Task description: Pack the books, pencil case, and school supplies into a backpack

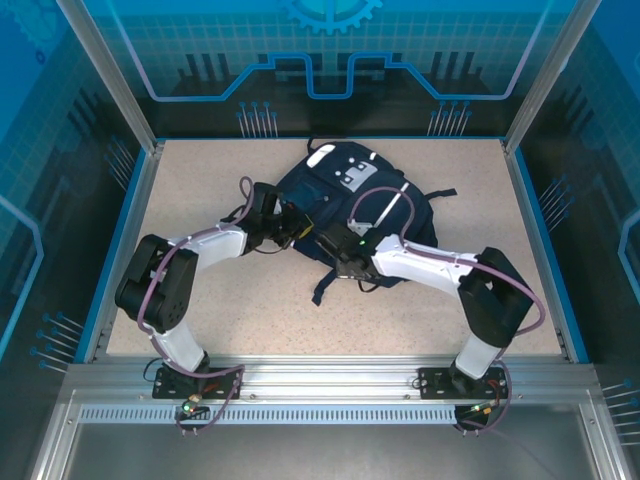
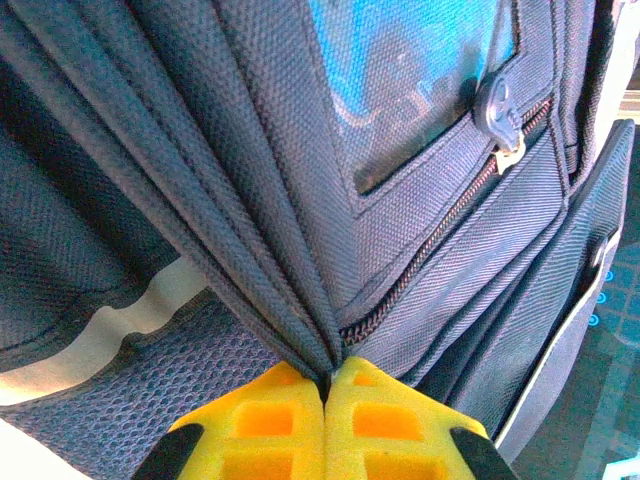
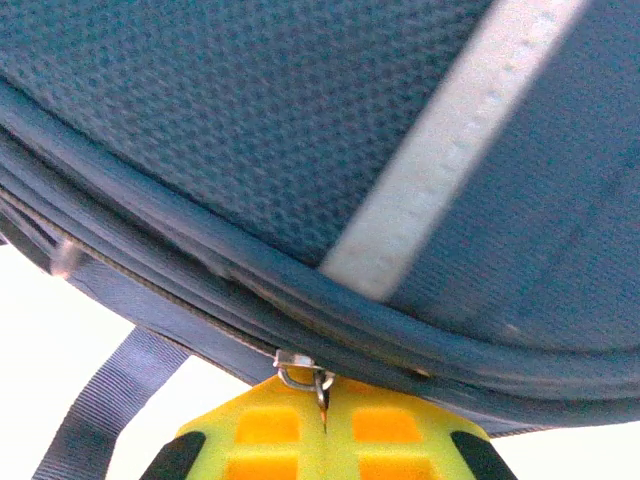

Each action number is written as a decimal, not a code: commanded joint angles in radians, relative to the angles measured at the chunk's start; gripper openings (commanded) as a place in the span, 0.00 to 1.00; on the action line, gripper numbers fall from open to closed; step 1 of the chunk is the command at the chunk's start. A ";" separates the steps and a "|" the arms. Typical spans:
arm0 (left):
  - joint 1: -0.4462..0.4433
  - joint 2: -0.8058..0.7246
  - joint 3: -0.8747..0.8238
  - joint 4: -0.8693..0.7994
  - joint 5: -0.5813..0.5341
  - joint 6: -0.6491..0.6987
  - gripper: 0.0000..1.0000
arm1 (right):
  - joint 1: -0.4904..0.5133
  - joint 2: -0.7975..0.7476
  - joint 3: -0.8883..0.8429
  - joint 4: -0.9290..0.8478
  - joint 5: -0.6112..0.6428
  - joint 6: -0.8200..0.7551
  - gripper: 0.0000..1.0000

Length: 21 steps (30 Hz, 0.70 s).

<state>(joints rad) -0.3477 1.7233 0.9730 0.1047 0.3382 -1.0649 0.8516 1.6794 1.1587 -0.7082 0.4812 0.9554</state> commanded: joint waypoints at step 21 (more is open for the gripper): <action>0.124 -0.254 -0.181 -0.054 -0.012 0.009 0.56 | -0.040 0.015 0.171 0.254 -0.366 -0.414 0.00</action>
<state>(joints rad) -0.2207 1.5097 0.8570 0.0269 0.2878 -1.0203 0.8177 1.6554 1.2613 -0.5903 0.2047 0.6003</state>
